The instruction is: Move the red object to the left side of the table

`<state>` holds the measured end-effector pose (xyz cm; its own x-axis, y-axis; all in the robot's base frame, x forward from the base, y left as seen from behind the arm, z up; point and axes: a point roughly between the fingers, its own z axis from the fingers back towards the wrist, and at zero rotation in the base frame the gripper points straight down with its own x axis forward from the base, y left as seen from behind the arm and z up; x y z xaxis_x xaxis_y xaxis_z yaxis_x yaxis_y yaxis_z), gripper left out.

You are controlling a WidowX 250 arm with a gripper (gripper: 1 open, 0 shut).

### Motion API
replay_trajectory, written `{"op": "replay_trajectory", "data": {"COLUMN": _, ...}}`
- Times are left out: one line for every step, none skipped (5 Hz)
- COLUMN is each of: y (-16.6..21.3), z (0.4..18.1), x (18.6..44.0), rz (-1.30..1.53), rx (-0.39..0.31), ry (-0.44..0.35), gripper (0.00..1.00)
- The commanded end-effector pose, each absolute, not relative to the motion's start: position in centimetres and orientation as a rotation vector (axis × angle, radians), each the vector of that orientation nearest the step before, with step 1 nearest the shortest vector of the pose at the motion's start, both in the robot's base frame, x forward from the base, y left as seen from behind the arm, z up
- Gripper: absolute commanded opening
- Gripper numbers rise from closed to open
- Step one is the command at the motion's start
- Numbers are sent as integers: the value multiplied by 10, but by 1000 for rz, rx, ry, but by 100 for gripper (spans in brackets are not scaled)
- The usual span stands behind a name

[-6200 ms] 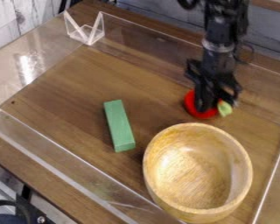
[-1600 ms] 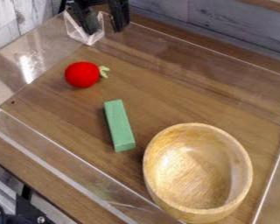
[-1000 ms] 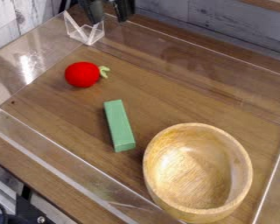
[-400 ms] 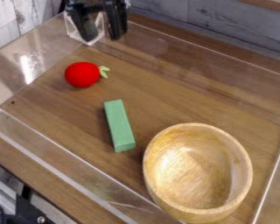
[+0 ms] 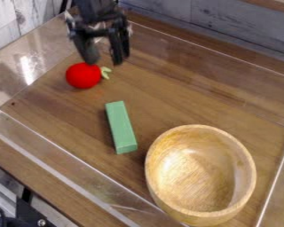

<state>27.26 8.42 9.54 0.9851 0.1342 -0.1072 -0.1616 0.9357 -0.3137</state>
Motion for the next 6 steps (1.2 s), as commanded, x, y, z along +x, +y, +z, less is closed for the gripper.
{"op": "replay_trajectory", "data": {"y": 64, "z": 118, "x": 269, "rz": 166, "rx": -298, "ry": 8, "gripper": 100}}
{"op": "replay_trajectory", "data": {"y": 48, "z": 123, "x": 262, "rz": 196, "rx": -298, "ry": -5, "gripper": 100}}
{"op": "replay_trajectory", "data": {"y": 34, "z": 122, "x": 266, "rz": 149, "rx": -285, "ry": -6, "gripper": 100}}
{"op": "replay_trajectory", "data": {"y": 21, "z": 117, "x": 270, "rz": 106, "rx": -256, "ry": -7, "gripper": 100}}
{"op": "replay_trajectory", "data": {"y": 15, "z": 122, "x": 260, "rz": 163, "rx": -226, "ry": -31, "gripper": 100}}
{"op": "replay_trajectory", "data": {"y": 12, "z": 131, "x": 254, "rz": 207, "rx": -189, "ry": -73, "gripper": 100}}
